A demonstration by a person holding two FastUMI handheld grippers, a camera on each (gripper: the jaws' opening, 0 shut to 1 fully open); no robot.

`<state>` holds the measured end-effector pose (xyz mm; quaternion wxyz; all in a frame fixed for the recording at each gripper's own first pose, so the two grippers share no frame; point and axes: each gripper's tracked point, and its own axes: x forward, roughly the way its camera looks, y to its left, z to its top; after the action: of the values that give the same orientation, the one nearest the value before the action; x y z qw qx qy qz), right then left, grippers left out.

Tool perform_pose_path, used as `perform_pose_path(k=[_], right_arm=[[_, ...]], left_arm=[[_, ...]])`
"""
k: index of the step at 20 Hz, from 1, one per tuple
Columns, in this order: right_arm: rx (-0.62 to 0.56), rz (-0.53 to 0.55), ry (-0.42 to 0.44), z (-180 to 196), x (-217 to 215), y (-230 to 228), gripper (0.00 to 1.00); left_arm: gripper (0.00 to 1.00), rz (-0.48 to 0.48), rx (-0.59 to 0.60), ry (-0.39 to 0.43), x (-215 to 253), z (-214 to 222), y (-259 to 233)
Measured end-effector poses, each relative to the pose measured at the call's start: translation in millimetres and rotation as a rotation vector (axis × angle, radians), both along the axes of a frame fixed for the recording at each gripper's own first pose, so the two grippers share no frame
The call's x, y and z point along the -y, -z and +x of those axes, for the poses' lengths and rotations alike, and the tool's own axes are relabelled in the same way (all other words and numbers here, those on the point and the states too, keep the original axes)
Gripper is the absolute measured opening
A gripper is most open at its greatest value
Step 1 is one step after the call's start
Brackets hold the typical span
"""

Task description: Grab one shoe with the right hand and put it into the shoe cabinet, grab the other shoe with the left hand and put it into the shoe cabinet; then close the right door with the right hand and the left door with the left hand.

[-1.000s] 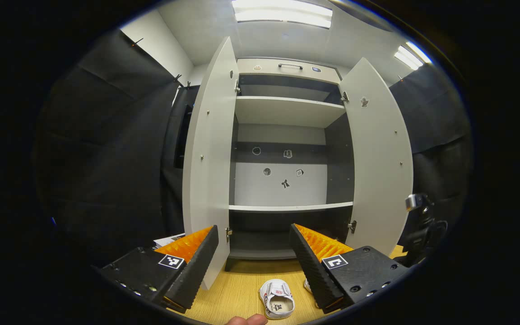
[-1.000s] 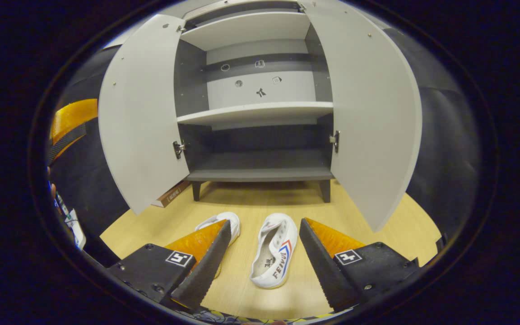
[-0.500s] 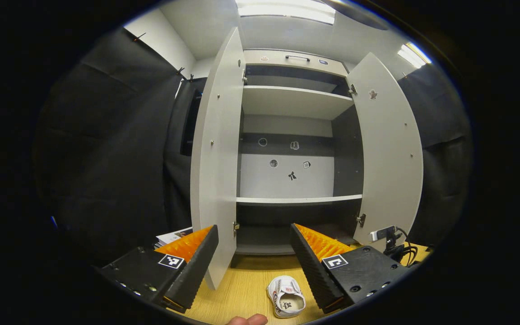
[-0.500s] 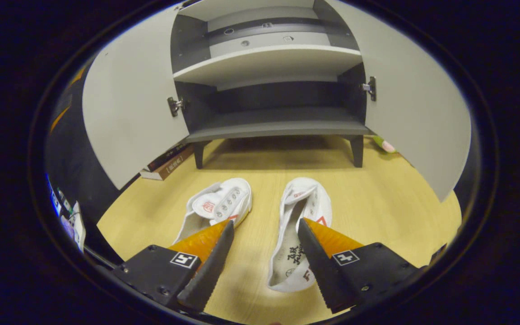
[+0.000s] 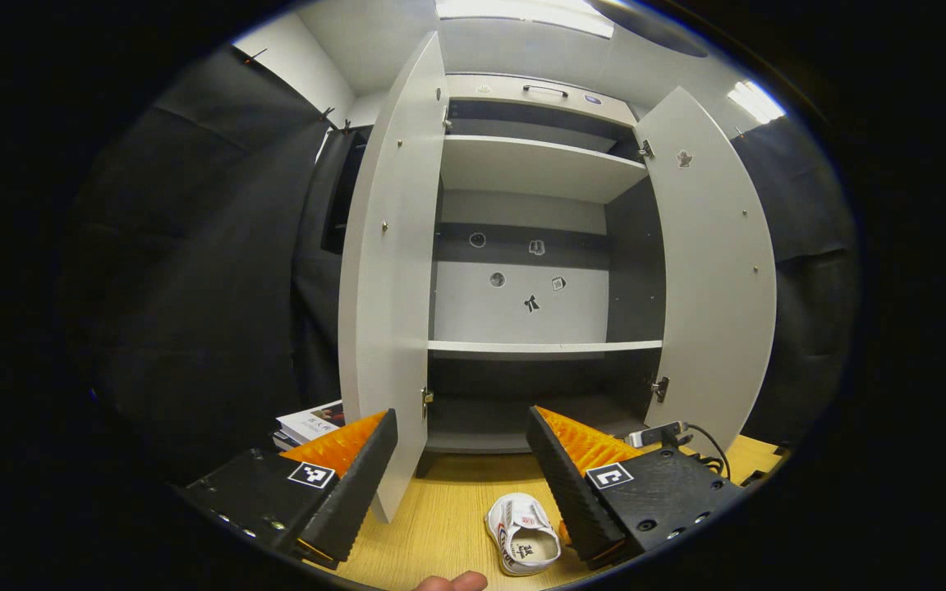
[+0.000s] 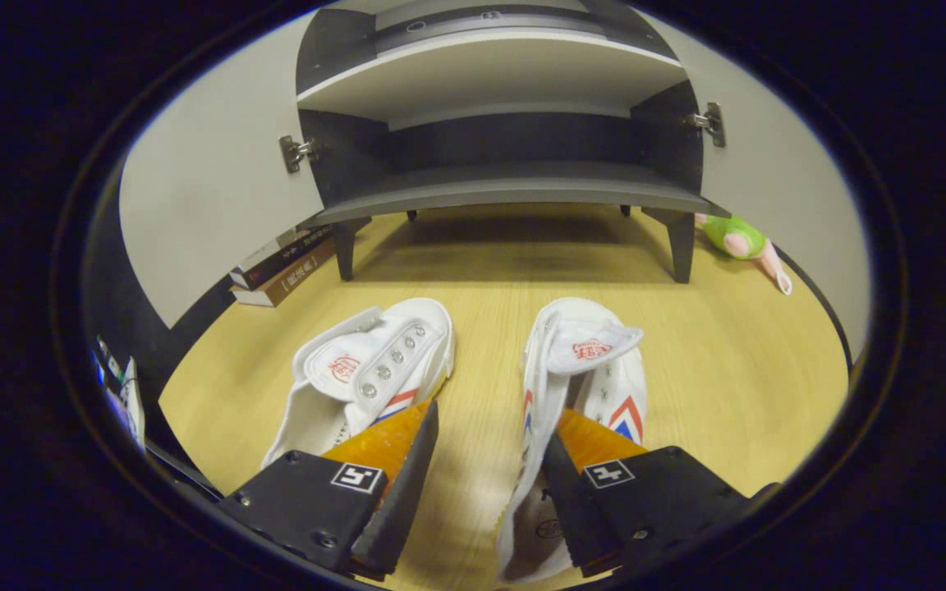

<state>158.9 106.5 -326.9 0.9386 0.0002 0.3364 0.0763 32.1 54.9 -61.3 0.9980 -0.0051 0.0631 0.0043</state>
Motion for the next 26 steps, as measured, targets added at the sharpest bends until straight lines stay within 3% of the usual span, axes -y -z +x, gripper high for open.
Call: perform_pose_path(k=[6, 8, 9, 10, 12, 15, 21, 26], right_arm=[[0.017, -0.100, 0.059, 11.8, 15.2, 11.3, 0.62], [0.030, -0.123, 0.101, 13.0, 28.0, 8.7, 0.36], [0.034, -0.112, 0.103, 14.0, 29.4, 8.7, 0.10], [0.039, -0.090, 0.098, 12.9, 29.5, 6.8, 0.05], [0.058, -0.073, 0.091, 13.2, 31.1, 3.5, 0.04], [0.148, -0.152, 0.067, 13.9, 39.4, -18.6, 0.04], [0.267, -0.204, 0.024, 0.4, 46.9, -73.8, 0.04], [0.361, -0.144, 0.028, -14.7, 44.5, -146.0, 0.03]], left_arm=[[0.95, -0.005, -0.011, 0.005, 2.0, 2.1, 5.5], [0.95, -0.006, -0.010, 0.006, 1.8, 2.8, 6.4], [0.95, -0.007, -0.012, 0.005, 1.6, 2.6, 6.9], [0.95, -0.010, -0.013, 0.004, 1.8, 2.5, 6.8], [0.95, -0.020, -0.024, 0.004, 1.1, 2.8, 11.9], [0.95, -0.024, -0.032, 0.002, 0.7, 0.8, 14.2], [0.95, -0.005, -0.012, 0.011, 6.9, 1.2, 9.2], [0.95, -0.005, 0.000, 0.039, 23.2, -0.7, 8.0]])
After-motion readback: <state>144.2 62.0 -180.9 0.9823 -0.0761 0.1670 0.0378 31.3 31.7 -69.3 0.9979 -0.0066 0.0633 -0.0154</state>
